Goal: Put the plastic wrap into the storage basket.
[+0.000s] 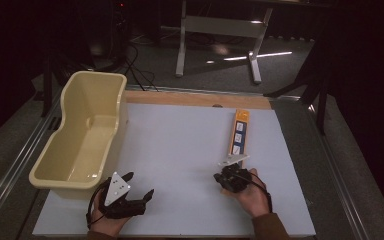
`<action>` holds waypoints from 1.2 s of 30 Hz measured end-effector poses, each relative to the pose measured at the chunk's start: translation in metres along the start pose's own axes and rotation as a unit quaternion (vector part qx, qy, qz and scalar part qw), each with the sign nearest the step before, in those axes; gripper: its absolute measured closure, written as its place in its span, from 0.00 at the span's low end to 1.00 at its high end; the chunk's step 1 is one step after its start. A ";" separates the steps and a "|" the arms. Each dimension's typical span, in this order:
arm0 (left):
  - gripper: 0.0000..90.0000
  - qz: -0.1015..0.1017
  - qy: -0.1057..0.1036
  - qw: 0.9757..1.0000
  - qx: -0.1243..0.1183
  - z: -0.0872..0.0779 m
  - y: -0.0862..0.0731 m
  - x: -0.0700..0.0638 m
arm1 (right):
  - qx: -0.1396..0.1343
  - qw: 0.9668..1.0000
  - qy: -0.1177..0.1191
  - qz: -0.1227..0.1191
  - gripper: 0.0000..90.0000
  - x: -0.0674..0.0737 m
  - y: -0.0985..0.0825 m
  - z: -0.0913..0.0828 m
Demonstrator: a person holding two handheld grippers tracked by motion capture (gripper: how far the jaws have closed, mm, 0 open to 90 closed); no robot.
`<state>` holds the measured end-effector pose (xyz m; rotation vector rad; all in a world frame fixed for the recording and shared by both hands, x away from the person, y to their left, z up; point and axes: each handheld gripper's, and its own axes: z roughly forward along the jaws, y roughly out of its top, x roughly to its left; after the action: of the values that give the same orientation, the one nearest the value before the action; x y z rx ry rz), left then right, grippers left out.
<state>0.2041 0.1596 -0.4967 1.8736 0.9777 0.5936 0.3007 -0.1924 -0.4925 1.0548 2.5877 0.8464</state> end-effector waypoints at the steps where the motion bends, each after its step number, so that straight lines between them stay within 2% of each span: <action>1: 0.18 0.000 0.000 1.000 0.000 0.000 0.000 0.000 | 0.000 1.000 0.003 0.005 1.00 -0.005 -0.006 -0.005; 6: 0.18 0.001 0.001 1.000 0.001 0.001 0.000 -0.001 | 0.006 1.000 -0.015 0.027 1.00 -0.026 -0.034 -0.028; 9: 0.18 0.002 0.000 1.000 0.003 0.002 0.000 -0.001 | 0.009 0.998 -0.023 0.049 1.00 -0.042 -0.049 -0.039; 12: 0.18 0.003 -0.001 1.000 0.004 0.003 -0.001 -0.002 | 0.021 0.998 -0.041 0.052 1.00 -0.053 -0.058 -0.048; 13: 0.18 0.003 -0.001 1.000 0.004 0.003 -0.001 -0.002 | 0.021 0.998 -0.041 0.052 1.00 -0.053 -0.058 -0.048; 14: 0.18 0.003 -0.001 1.000 0.004 0.003 -0.001 -0.002 | 0.026 0.997 -0.049 0.053 1.00 -0.057 -0.061 -0.050; 15: 0.18 -0.001 0.000 1.000 0.006 0.004 -0.001 0.000 | 0.037 0.995 -0.073 0.058 1.00 -0.065 -0.066 -0.055; 16: 0.18 -0.002 0.000 1.000 0.005 0.004 -0.001 0.000 | 0.044 0.994 -0.084 0.061 1.00 -0.068 -0.069 -0.057; 17: 0.18 -0.002 0.001 1.000 0.004 0.004 -0.001 0.000 | 0.051 0.992 -0.091 0.064 1.00 -0.071 -0.071 -0.057; 19: 0.18 -0.001 0.000 1.000 0.004 0.004 -0.001 0.000 | 0.059 0.991 -0.090 0.075 0.98 -0.075 -0.074 -0.057; 21: 0.18 0.000 0.000 1.000 0.006 0.004 -0.001 -0.001 | 0.050 0.993 -0.074 0.078 0.91 -0.075 -0.073 -0.057; 24: 0.18 -0.001 -0.001 1.000 0.007 0.006 -0.001 -0.001 | 0.017 0.996 -0.058 0.063 0.84 -0.074 -0.067 -0.060; 26: 0.18 -0.001 -0.001 1.000 0.009 0.006 -0.001 0.000 | 0.001 0.996 -0.067 0.055 0.78 -0.075 -0.061 -0.062; 28: 0.18 0.000 -0.002 1.000 0.008 0.006 -0.001 0.000 | -0.015 0.996 -0.074 0.048 0.77 -0.078 -0.051 -0.063; 32: 0.18 0.000 -0.002 1.000 0.006 0.005 -0.001 -0.001 | -0.020 0.994 -0.098 0.045 0.64 -0.088 -0.035 -0.058; 34: 0.18 -0.003 -0.002 1.000 0.006 0.005 -0.001 0.000 | -0.022 0.993 -0.114 0.035 0.63 -0.093 -0.026 -0.056; 36: 0.18 -0.002 -0.003 1.000 0.006 0.006 -0.001 0.000 | -0.020 0.992 -0.122 0.039 0.61 -0.101 -0.018 -0.055</action>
<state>0.2077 0.1570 -0.5002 1.8822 0.9830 0.5807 0.3412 -0.2968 -0.4598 1.1754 2.3308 0.7330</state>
